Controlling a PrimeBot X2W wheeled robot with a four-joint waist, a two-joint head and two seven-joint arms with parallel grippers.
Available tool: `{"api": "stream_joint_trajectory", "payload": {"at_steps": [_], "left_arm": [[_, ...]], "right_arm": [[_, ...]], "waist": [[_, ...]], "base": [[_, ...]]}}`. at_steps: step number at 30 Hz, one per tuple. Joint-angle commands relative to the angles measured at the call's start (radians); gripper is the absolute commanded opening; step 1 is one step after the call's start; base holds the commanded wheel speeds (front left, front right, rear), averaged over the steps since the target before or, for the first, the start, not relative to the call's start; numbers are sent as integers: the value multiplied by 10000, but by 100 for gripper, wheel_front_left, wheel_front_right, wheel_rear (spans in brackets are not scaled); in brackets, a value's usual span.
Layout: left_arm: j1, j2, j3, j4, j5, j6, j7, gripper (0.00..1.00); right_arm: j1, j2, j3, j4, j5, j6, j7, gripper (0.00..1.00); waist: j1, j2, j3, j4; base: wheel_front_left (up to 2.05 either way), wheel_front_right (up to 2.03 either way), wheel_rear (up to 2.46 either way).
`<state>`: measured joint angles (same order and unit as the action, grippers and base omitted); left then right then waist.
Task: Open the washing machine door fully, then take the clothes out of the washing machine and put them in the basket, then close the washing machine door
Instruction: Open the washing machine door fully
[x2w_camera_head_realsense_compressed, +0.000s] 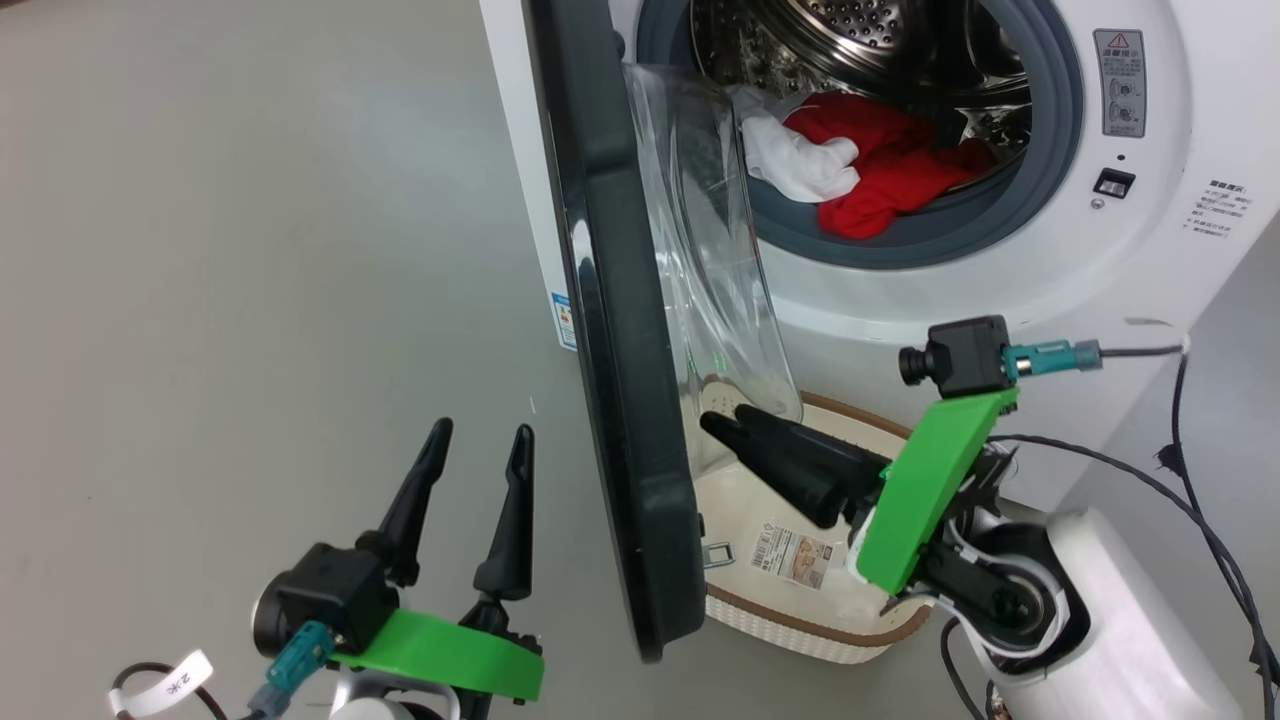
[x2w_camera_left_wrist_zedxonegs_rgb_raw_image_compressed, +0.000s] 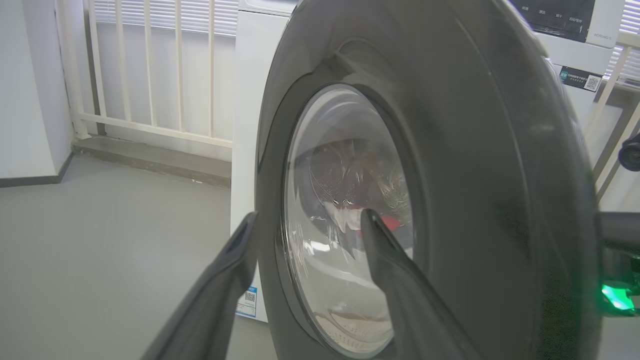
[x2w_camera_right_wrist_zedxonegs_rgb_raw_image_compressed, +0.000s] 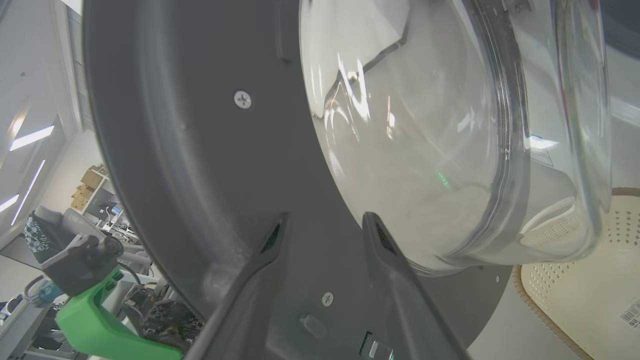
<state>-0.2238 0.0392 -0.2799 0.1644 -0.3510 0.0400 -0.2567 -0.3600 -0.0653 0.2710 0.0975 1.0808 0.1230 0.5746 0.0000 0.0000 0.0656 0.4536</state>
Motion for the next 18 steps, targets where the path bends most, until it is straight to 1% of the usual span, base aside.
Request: {"api": "stream_joint_trajectory", "payload": {"at_steps": [1,6,7,11,14,18], "left_arm": [[-97,110,298,-328,-98,114,-51,100],[-66,110,288,-395,-57,137,-51,100],[-66,110,288,-395,-57,137,-51,100],[-27,110,312,-441,-33,172,-51,100],[14,110,345,-519,-22,207,-51,100],[114,110,435,-642,42,235,-51,100]], "right_arm": [[56,89,108,-555,-509,77,-258,100],[358,-103,396,-1155,-2173,77,-1168,100],[358,-103,396,-1155,-2173,77,-1168,100],[580,-318,584,-1375,-3594,77,-2318,100],[817,-332,467,-1302,-4681,77,-3186,100],[1214,-175,128,-1141,-5926,77,-4155,100]], "waist": [[0,0,14,-9],[0,0,54,-56],[0,0,54,-56],[0,0,52,-91],[0,0,35,-108],[0,0,18,-133]], "base": [[0,0,0],[0,0,0],[0,0,0],[0,0,0],[0,0,0],[0,0,0]]}}
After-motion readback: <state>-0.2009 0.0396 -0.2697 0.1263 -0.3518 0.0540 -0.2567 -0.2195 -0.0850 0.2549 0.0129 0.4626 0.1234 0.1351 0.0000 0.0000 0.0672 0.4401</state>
